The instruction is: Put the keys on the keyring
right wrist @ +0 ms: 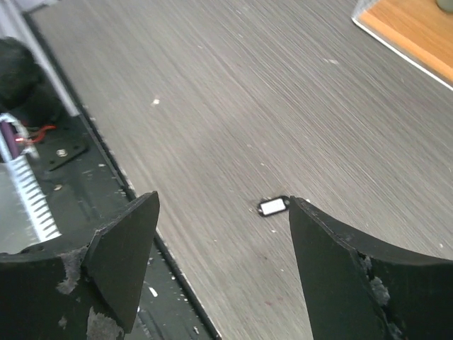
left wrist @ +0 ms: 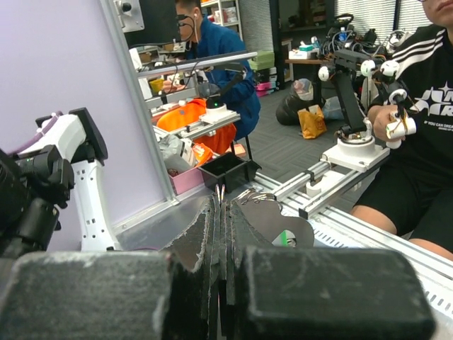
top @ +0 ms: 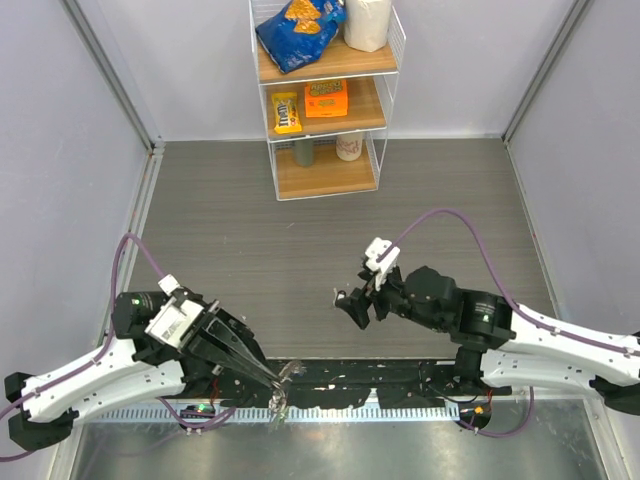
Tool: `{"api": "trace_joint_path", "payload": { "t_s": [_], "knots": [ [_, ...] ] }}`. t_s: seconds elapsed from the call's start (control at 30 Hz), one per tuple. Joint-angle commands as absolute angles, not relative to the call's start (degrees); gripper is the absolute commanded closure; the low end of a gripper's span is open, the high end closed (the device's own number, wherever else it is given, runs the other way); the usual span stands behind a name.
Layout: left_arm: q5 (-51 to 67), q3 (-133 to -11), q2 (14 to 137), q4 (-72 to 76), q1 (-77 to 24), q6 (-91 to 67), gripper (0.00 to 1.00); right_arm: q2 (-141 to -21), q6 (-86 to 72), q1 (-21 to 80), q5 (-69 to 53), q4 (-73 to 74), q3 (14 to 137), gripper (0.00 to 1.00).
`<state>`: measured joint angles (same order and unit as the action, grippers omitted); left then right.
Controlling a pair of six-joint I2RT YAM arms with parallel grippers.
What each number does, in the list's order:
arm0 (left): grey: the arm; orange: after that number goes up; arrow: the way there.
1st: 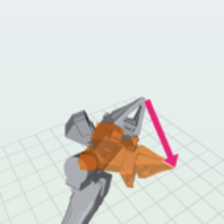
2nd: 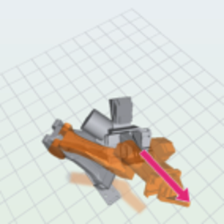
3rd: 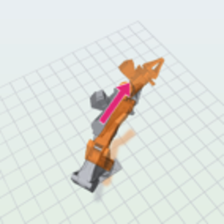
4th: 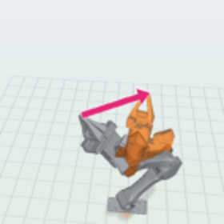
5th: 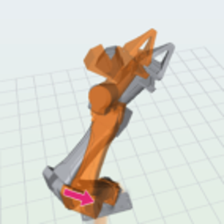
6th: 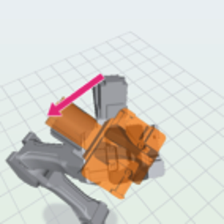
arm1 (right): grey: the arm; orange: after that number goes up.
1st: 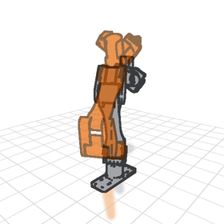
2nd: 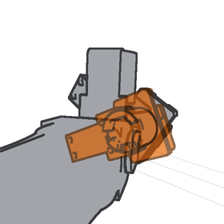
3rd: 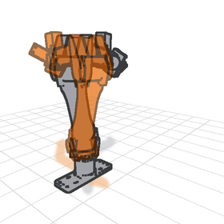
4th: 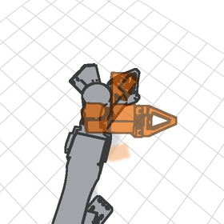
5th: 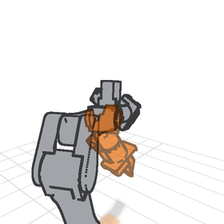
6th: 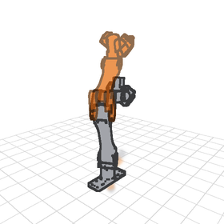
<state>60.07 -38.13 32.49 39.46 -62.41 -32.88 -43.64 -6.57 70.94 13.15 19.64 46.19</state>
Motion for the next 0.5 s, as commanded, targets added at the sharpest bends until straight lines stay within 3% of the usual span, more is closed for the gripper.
{"api": "trace_joint_path", "payload": {
  "t_s": [0.0, 0.17, 0.47],
  "knots": [
    [56.17, -39.47, 32.87, 41.05, -62.75, -31.65, 1.00, -47.63, -11.68, 67.16, 18.30, 17.93, 45.53, 0.20],
    [51.43, -37.27, 32.78, 37.80, -62.75, -27.69, 1.00, -53.52, -17.92, 57.15, 11.87, 16.62, 43.42, 0.26],
    [43.51, -33.40, 31.38, 35.16, -62.84, -24.52, 1.00, -70.38, -21.18, 54.93, 8.27, 10.73, 43.33, 0.34]
  ]
}}
